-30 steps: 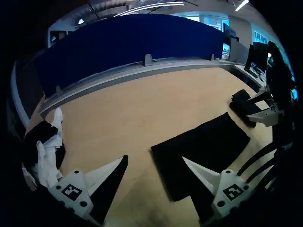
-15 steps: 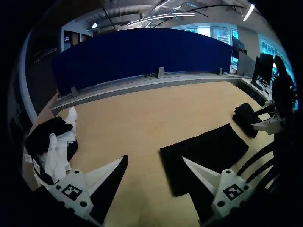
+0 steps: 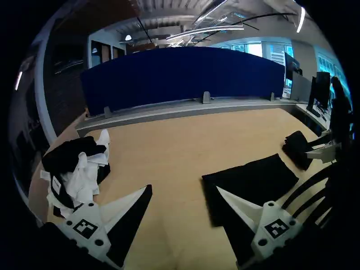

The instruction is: Fold towel

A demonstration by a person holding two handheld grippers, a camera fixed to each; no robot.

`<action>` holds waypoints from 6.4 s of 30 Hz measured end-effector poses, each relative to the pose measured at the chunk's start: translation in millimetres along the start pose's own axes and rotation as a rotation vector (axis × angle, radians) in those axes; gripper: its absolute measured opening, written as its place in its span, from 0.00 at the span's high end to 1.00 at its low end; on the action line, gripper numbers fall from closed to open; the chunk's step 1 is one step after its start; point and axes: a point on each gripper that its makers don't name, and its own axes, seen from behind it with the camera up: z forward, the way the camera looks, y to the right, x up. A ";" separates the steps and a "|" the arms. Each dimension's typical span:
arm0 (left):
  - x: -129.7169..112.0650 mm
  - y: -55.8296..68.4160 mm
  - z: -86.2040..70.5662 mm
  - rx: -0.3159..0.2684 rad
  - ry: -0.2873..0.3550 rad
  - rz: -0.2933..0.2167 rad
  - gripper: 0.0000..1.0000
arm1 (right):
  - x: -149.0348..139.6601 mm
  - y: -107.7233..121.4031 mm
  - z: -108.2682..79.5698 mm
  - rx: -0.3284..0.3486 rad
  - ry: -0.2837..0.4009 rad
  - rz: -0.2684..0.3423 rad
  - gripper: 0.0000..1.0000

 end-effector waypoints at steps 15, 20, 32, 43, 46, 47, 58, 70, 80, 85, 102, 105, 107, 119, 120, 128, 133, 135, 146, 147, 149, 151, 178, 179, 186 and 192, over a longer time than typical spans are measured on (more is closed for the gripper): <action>-4.0 -21.9 -31.2 0.059 0.014 -0.046 0.05 | -21.0 -9.6 5.2 0.075 -0.054 -0.084 0.00; -14.3 -30.9 -45.7 0.080 0.006 -0.061 0.05 | -30.9 -11.4 7.7 0.104 -0.081 -0.124 0.00; -34.5 -41.6 -83.2 0.094 -0.005 -0.054 0.05 | -58.8 -19.7 9.0 0.181 -0.161 -0.223 0.00; -46.4 -49.3 -114.0 0.096 -0.017 -0.052 0.05 | -80.8 -19.6 11.3 0.235 -0.235 -0.296 0.00; -50.2 -51.5 -120.1 0.098 -0.024 -0.046 0.05 | -85.6 -17.5 12.1 0.240 -0.256 -0.314 0.00; -51.4 -52.3 -121.7 0.099 -0.027 -0.044 0.05 | -86.6 -16.9 12.5 0.240 -0.260 -0.319 0.00; -55.5 -54.6 -129.7 0.101 -0.034 -0.053 0.05 | -96.6 -10.6 16.1 0.241 -0.303 -0.345 0.24; -58.5 -55.2 -128.1 0.097 -0.038 -0.056 0.05 | -100.0 -5.9 21.3 0.240 -0.331 -0.333 0.72; -57.1 -54.1 -126.8 0.092 -0.037 -0.052 0.05 | -105.9 -6.1 20.7 0.251 -0.353 -0.342 0.72; -55.4 -51.7 -126.4 0.087 -0.036 -0.051 0.05 | -110.5 -7.8 21.4 0.260 -0.370 -0.344 0.75; -53.3 -52.0 -124.0 0.084 -0.035 -0.048 0.05 | -106.2 -7.3 20.1 0.249 -0.354 -0.342 0.93; -53.9 -51.9 -124.0 0.084 -0.035 -0.047 0.05 | -101.8 -7.2 18.9 0.246 -0.345 -0.348 0.93; -53.8 -51.7 -124.0 0.083 -0.035 -0.047 0.05 | -97.3 -8.2 17.9 0.245 -0.337 -0.349 0.93; -51.4 -52.9 -124.4 0.084 -0.029 -0.054 0.05 | -43.6 -24.2 6.1 0.251 -0.255 -0.393 0.94; -50.9 -53.1 -124.5 0.084 -0.028 -0.054 0.05 | -38.0 -26.3 5.2 0.252 -0.247 -0.399 0.94; -46.6 -52.7 -125.2 0.082 -0.017 -0.055 0.05 | -2.2 -42.7 1.9 0.258 -0.194 -0.442 0.94; -45.8 -52.0 -126.5 0.080 -0.013 -0.061 0.05 | 9.8 -49.2 2.9 0.263 -0.185 -0.465 0.94; -45.9 -51.7 -126.9 0.079 -0.012 -0.062 0.05 | 10.7 -50.5 3.9 0.264 -0.189 -0.474 0.94; -45.8 -52.4 -129.6 0.075 -0.007 -0.071 0.05 | 16.6 -62.4 6.7 0.284 -0.210 -0.538 0.94; -45.7 -52.5 -129.7 0.075 -0.006 -0.072 0.05 | 17.4 -64.5 7.4 0.287 -0.212 -0.547 0.94; -45.7 -52.5 -130.1 0.076 -0.005 -0.074 0.05 | 19.1 -68.5 9.6 0.293 -0.214 -0.561 0.94; -45.9 -52.7 -130.5 0.076 -0.004 -0.077 0.05 | 21.3 -73.5 12.0 0.301 -0.215 -0.574 0.94; -59.4 -71.0 -137.4 0.114 0.016 -0.159 0.05 | 24.0 -189.6 63.2 0.473 -0.273 -0.796 0.94; -60.5 -71.9 -137.8 0.118 0.017 -0.163 0.05 | 20.0 -196.4 67.1 0.484 -0.279 -0.803 0.94; -69.0 -71.1 -139.7 0.128 0.017 -0.203 0.05 | -29.2 -244.9 96.2 0.577 -0.347 -0.847 0.94; -74.7 -66.9 -139.9 0.125 0.016 -0.216 0.05 | -56.9 -261.1 111.1 0.593 -0.383 -0.834 0.94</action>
